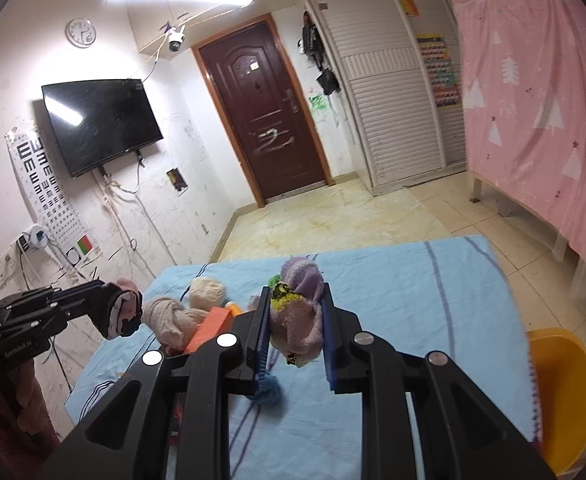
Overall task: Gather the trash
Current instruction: 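Carry the plush toy to the yellow bucket and open the right gripper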
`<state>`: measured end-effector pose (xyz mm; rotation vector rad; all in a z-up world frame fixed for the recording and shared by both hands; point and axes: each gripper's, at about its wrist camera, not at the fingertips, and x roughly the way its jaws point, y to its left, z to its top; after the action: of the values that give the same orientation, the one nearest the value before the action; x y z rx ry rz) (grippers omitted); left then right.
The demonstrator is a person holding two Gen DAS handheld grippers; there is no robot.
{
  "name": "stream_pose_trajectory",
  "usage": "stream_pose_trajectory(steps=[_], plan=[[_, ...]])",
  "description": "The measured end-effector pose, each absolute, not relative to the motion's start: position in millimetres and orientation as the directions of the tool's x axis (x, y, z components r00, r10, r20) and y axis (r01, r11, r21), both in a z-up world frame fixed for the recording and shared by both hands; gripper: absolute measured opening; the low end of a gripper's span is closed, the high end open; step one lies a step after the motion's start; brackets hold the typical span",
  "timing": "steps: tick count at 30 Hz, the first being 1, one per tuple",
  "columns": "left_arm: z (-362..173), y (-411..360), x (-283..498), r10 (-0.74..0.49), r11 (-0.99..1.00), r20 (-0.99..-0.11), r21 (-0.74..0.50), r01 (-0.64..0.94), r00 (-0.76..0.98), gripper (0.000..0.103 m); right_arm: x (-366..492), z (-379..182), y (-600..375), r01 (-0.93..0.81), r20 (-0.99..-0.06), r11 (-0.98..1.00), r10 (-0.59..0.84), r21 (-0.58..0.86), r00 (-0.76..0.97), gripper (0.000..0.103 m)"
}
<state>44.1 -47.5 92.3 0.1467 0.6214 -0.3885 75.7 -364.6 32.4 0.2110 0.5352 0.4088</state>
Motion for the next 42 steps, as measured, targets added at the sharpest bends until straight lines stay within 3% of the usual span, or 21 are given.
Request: stream_pose_trajectory(steps=[12, 22, 42], plan=[[108.3, -167.3, 78.1, -0.479, 0.817, -0.601, -0.040, 0.575, 0.640, 0.005, 45.8, 29.4, -469.4, -0.128, -0.429, 0.948, 0.250, 0.292, 0.868, 0.016], [84.2, -281.4, 103.7, -0.570, 0.725, -0.666, -0.132, 0.676, 0.481, 0.005, 27.8, 9.5, -550.7, 0.054, -0.454, 0.963, 0.075, 0.264, 0.888, 0.016], [21.1, -398.4, 134.7, -0.571, 0.683, -0.760, -0.230, 0.693, 0.310, 0.007, 41.5, -59.6, -604.7, 0.152, -0.556, 0.930, 0.065, 0.336, 0.829, 0.017]])
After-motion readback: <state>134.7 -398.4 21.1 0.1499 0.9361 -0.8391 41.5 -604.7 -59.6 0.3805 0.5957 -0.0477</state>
